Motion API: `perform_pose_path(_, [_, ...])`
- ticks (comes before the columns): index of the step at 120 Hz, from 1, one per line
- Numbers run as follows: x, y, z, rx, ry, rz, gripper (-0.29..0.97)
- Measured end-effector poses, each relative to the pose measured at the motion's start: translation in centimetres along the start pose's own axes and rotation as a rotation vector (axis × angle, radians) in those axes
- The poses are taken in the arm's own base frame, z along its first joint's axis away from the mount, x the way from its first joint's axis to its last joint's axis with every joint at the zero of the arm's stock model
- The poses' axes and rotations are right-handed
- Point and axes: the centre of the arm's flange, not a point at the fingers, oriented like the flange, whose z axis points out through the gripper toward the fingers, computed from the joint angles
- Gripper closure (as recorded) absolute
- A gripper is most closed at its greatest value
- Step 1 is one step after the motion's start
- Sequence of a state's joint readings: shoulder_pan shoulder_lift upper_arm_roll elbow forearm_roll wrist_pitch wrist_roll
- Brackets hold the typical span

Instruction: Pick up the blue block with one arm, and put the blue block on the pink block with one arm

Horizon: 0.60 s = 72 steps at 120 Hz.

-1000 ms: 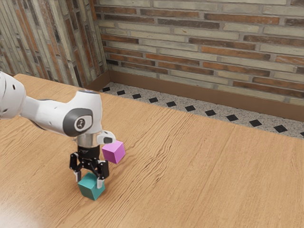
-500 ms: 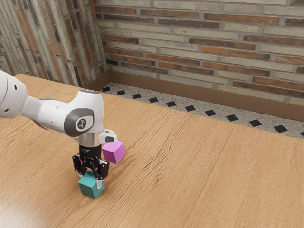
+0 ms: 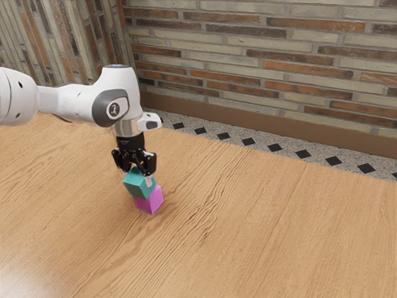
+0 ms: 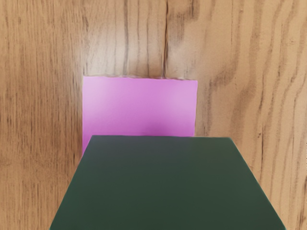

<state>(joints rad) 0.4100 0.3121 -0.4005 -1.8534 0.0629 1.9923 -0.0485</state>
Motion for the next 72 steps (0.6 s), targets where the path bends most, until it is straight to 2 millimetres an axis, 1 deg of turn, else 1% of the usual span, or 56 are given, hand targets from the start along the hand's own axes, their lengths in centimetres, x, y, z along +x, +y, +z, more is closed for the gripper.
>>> perform_pose_path(7, [0.7, -0.3, 0.0, -0.008, -0.002, 0.006, 0.38])
perform_pose_path(18, [1.1, -0.9, 0.4, -0.015, -0.016, 0.013, 0.38])
perform_pose_path(26, [1.5, -1.2, 0.3, -0.02, -0.017, 0.018, 0.38])
perform_pose_path(41, [2.3, -1.2, 0.8, -0.029, -0.027, 0.037, 0.37])
perform_pose_path(57, [2.4, -1.0, 1.3, -0.032, -0.041, 0.06, 0.21])
perform_pose_path(68, [2.4, -1.1, 1.3, -0.029, -0.043, 0.072, 0.14])
perform_pose_path(72, [2.5, -1.1, 0.9, -0.028, -0.038, 0.076, 0.12])
